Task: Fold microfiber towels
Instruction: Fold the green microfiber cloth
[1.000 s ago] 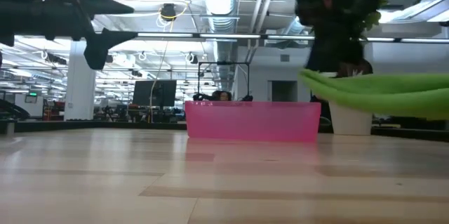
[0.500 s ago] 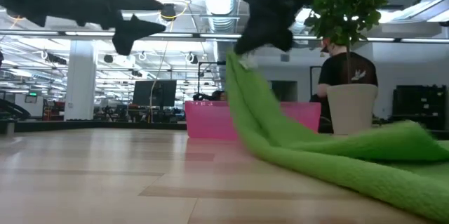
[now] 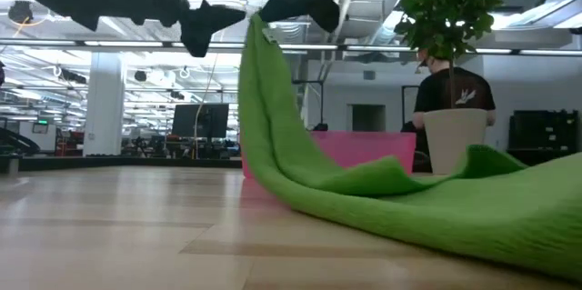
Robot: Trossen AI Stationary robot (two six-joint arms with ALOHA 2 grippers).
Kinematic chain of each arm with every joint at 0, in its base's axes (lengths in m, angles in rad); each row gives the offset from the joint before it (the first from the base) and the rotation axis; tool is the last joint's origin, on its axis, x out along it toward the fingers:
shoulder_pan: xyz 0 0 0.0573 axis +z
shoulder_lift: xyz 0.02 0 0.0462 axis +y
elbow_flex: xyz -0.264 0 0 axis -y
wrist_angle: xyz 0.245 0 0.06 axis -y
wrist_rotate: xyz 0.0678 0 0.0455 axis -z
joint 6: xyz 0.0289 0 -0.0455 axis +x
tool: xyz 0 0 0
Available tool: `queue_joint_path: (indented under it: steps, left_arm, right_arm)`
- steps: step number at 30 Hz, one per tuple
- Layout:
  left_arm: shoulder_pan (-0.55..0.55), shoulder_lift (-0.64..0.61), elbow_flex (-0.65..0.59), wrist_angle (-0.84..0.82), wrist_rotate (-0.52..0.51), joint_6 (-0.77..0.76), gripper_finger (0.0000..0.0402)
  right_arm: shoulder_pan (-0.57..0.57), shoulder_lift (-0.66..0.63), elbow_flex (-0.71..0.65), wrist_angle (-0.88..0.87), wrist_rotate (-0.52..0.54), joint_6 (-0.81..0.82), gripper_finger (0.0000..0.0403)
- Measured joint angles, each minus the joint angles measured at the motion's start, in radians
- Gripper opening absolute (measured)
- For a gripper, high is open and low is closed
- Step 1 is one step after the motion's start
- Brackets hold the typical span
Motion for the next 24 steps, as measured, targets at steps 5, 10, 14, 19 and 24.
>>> queue_joint_path:
  steps: [5, 10, 14, 19, 24]
  left_arm:
    - [0.0, 0.055, 0.05, 0.015, 0.001, 0.039, 0.0224]
    - [0.0, 0.074, 0.066, 0.005, 0.027, 0.042, 0.0224]
    - [0.0, 0.074, 0.066, -0.016, 0.027, 0.042, 0.0224]
    - [0.0, 0.073, 0.066, -0.027, 0.028, 0.041, 0.0224]
    - [0.0, 0.073, 0.066, -0.046, 0.028, 0.041, 0.0224]
  right_arm:
    - [0.0, -0.005, 0.003, 0.026, 0.0, -0.021, 0.0016]
    - [0.0, -0.005, 0.003, 0.03, 0.0, -0.026, 0.0016]
    - [0.0, -0.005, 0.003, 0.044, 0.0, -0.036, 0.0016]
    - [0.0, -0.005, 0.003, 0.061, 0.0, -0.056, 0.0017]
    - [0.0, -0.005, 0.003, 0.078, -0.001, -0.058, 0.0017]
